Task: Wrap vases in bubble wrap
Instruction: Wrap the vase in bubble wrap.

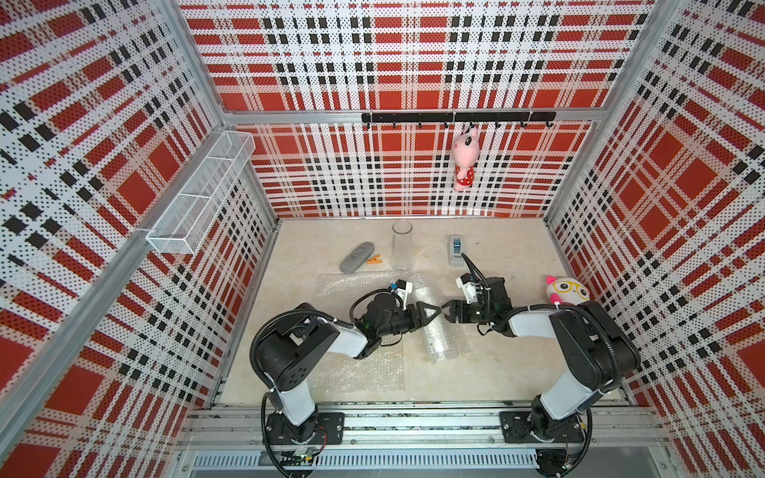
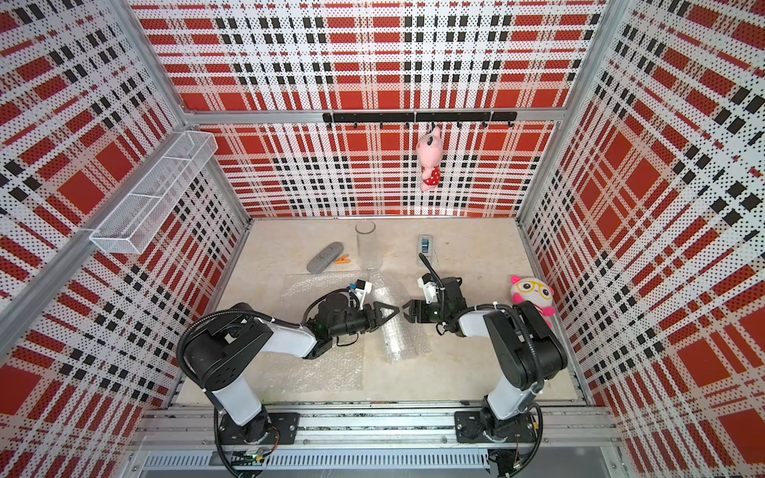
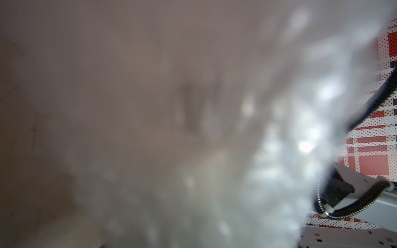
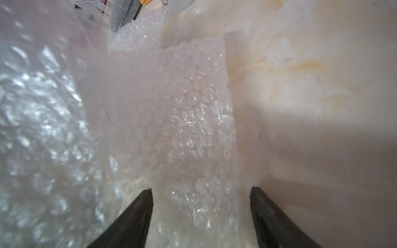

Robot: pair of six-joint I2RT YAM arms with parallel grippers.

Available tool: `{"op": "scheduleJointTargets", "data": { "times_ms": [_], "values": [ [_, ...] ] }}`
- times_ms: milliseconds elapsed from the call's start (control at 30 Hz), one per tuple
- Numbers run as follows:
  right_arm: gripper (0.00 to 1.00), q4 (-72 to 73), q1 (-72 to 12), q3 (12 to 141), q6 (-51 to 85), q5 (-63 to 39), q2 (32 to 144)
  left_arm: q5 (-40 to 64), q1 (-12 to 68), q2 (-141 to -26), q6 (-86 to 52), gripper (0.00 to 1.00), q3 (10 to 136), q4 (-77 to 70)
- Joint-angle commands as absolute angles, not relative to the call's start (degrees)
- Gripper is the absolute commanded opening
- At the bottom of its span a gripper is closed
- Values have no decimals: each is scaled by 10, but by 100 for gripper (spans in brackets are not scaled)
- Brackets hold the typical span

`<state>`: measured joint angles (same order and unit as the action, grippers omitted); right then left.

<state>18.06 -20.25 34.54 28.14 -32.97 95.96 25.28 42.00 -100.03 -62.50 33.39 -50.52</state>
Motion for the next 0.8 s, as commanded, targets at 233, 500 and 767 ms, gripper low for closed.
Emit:
{"op": "scheduleJointTargets", "data": {
  "times_ms": [233,500,767],
  "values": [
    [25,233,-214,314,334,-349,986,260,416,-991,-616,16,334,-534],
    [0,221,-212,304,341,-321,924,259,404,-1004,-612,18,320,-534],
    [0,175,-209,288,326,-301,860,231,392,-1024,-594,28,318,-475]
  ]
}}
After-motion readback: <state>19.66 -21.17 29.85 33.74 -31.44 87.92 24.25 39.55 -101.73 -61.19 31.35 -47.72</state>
